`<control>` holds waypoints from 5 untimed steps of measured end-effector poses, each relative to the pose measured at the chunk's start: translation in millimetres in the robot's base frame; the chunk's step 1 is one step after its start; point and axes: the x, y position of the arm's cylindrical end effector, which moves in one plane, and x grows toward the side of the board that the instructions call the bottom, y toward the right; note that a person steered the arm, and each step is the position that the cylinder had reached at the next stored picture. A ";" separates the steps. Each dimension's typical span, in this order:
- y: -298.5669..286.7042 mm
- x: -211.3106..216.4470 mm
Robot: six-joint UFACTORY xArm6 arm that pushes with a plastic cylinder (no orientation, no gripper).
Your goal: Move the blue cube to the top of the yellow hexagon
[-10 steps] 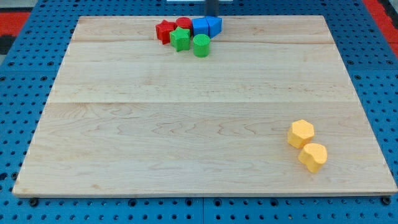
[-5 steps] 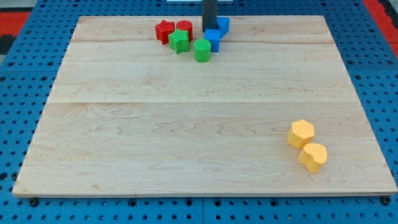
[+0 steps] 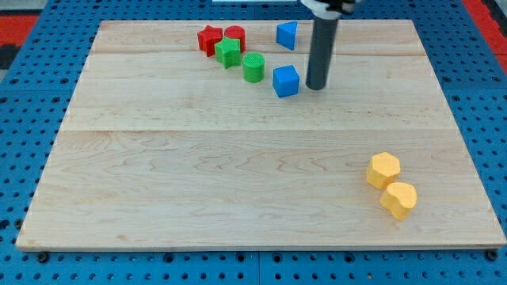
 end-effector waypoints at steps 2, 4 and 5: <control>-58.0 -63.9; -24.3 41.5; 22.5 46.2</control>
